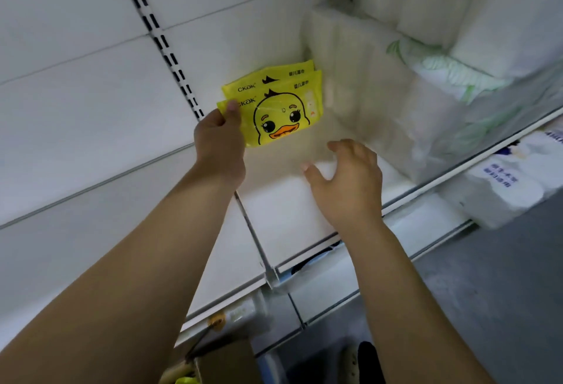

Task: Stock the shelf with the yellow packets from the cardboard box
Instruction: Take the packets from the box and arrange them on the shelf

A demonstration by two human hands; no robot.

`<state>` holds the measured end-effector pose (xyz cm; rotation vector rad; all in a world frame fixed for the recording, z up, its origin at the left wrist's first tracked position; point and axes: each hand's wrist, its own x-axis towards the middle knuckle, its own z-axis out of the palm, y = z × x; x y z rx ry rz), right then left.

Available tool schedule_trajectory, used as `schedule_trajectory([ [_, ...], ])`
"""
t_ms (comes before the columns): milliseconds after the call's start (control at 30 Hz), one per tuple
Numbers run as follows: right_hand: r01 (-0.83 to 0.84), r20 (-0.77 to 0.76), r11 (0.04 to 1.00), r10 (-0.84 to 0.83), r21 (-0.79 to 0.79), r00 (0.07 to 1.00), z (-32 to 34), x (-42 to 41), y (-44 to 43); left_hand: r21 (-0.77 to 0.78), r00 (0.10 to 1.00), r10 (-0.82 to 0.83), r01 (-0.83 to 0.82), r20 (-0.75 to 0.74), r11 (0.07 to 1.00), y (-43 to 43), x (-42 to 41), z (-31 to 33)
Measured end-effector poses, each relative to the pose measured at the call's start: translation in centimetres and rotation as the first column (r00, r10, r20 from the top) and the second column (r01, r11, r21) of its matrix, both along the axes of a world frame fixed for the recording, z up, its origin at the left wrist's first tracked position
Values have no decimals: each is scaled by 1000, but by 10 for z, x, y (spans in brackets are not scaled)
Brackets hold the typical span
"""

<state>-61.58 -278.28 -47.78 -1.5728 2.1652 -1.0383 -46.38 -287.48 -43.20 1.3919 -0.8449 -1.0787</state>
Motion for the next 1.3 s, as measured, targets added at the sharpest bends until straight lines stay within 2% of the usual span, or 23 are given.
schedule_trajectory([
  [67, -13, -137, 996, 25, 89, 990, -1, 3, -2, -6, 995, 14, -13, 102, 1000, -16, -3, -9],
  [167, -1, -204, 996, 19, 89, 979, -2, 4, -5, -55, 955, -56, 75, 290, 996, -25, -2, -18],
  [300, 27, -235, 997, -11, 65, 972, -6, 5, -9, -20, 787, -138, 187, 601, 982, -23, 7, -26],
  [533, 38, -241, 997, -23, 59, 970, -7, 5, -9, -58, 653, -23, 102, 757, 993, -38, 0, -39],
  [600, 34, -239, 998, -18, 62, 971, -7, 5, -9, -81, 653, 5, 86, 757, 993, -37, -4, -40],
  [767, 42, -230, 997, -27, 60, 973, -7, 4, -10, -64, 729, -1, 62, 685, 996, -36, -3, -42],
  [1000, 34, -222, 997, -18, 69, 975, -7, 4, -10, -68, 712, 58, -14, 700, 998, -38, -3, -41],
  [1200, 11, -223, 997, 7, 80, 975, -9, 2, -9, -22, 741, -7, 29, 672, 999, -33, 3, -37],
  [1300, -29, -164, 998, 37, 50, 986, -6, 0, -5, -7, 742, -23, 38, 670, 999, -13, 18, -33],
])
